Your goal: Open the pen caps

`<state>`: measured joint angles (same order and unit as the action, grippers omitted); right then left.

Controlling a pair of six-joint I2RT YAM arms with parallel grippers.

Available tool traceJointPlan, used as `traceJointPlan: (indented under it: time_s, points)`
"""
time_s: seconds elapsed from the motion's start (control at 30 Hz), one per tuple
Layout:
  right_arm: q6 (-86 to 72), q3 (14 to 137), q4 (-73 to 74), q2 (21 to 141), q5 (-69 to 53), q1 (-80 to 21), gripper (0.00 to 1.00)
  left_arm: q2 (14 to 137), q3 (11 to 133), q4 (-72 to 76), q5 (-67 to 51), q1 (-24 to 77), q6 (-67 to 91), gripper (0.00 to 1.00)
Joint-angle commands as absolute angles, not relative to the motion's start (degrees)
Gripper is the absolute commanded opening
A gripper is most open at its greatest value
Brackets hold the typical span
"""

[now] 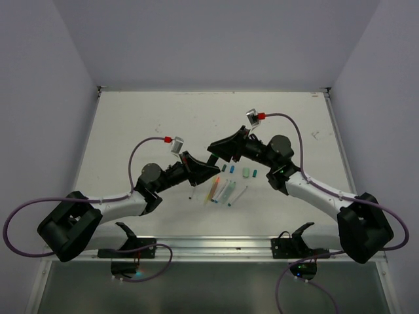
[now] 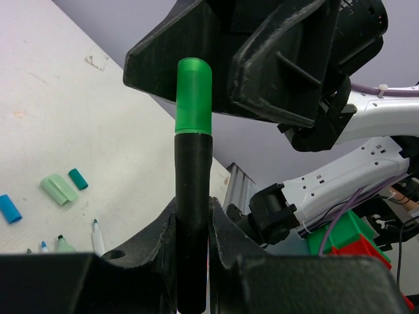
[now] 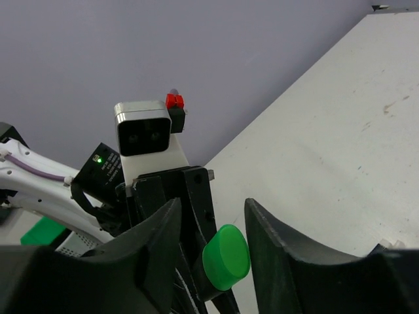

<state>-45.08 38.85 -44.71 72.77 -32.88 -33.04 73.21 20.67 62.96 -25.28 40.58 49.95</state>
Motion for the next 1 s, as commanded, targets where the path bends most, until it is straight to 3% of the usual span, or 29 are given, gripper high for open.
traceJointPlan:
  time_s: [0.0,0.2,0.37,0.4,0.43,0.53,0.57,0.73,0.97]
  points:
    - [-46.6,38.5,-50.7,73.5,-32.3,-33.4,0.44,71.7,22.6,66.6,-24.1,40.6,48.8,0.0]
    - [-49.0,38.8,-53.0,75.3,-33.6,-33.4,0.25,71.6,22.1,68.3,-23.8,40.6,48.9,0.0]
    - [-50.5,38.9,-54.8,76.4,-35.3,-33.5,0.0,71.6,22.0,68.4,-24.0,40.6,48.7,0.0]
    - [-50.5,39.3,-54.8,76.4,-35.8,-33.5,0.0,71.5,22.1,68.0,-24.3,40.6,48.3,0.04]
    - [-50.4,39.6,-53.9,76.4,-36.3,-33.5,0.0,71.5,22.6,67.2,-25.0,40.6,47.9,0.18]
    - [-47.4,41.8,-48.2,75.9,-38.1,-33.5,0.0,70.7,23.7,61.0,-25.8,40.6,45.5,0.39]
    - [-45.8,42.4,-46.7,75.9,-38.8,-33.5,0.0,70.1,24.2,59.7,-26.0,40.5,44.7,0.43]
    - [-43.5,44.9,-41.9,76.6,-42.1,-33.5,0.0,69.5,28.6,50.1,-30.0,40.5,39.4,0.5]
    - [-42.1,46.0,-40.3,76.4,-42.9,-33.4,0.0,71.4,30.2,48.6,-34.9,40.4,38.3,0.45]
